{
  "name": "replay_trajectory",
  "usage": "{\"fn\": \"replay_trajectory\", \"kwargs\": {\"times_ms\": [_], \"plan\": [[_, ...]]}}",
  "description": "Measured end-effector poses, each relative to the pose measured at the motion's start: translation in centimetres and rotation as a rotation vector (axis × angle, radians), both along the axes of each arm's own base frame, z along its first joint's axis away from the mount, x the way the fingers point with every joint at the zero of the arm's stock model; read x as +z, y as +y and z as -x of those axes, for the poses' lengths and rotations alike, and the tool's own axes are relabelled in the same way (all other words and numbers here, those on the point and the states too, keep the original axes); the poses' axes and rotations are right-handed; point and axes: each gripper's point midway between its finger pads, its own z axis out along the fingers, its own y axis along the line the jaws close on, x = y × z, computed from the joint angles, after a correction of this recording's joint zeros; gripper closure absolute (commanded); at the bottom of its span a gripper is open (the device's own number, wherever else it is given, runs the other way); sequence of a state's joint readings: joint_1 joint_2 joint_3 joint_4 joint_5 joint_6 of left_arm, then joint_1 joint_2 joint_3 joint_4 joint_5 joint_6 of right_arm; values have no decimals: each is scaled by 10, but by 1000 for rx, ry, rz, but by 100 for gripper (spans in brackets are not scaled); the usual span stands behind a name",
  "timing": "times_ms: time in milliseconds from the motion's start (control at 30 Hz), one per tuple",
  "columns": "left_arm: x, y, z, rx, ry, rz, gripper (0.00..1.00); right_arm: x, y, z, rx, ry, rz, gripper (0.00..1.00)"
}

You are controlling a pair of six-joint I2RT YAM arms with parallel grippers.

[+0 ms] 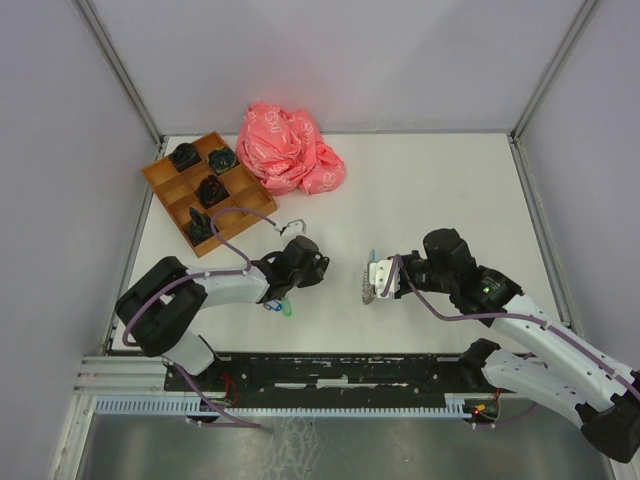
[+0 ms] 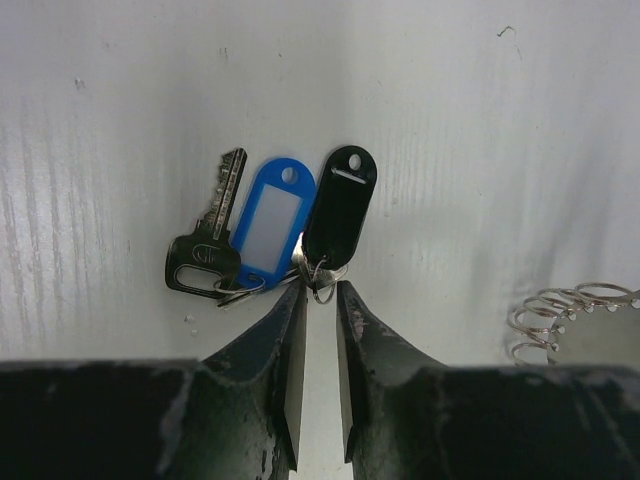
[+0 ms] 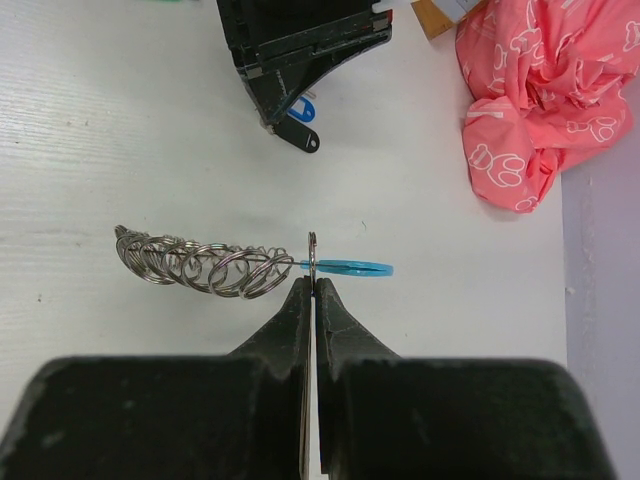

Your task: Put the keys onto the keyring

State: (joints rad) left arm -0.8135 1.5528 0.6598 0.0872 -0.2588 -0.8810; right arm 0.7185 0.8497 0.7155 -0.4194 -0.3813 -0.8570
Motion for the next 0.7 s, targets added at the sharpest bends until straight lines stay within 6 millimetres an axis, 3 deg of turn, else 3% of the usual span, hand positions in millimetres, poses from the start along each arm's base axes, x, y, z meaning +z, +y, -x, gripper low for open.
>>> {"fn": "replay_trajectory", "kwargs": {"times_ms": [500,700], "plan": [[-5,-7,-4,5,0,28,84,0,0,0,0,-1,0,99],[-6,-9,-5,7,-2,41,97,2,0,1,1,-5,-3,99]]}}
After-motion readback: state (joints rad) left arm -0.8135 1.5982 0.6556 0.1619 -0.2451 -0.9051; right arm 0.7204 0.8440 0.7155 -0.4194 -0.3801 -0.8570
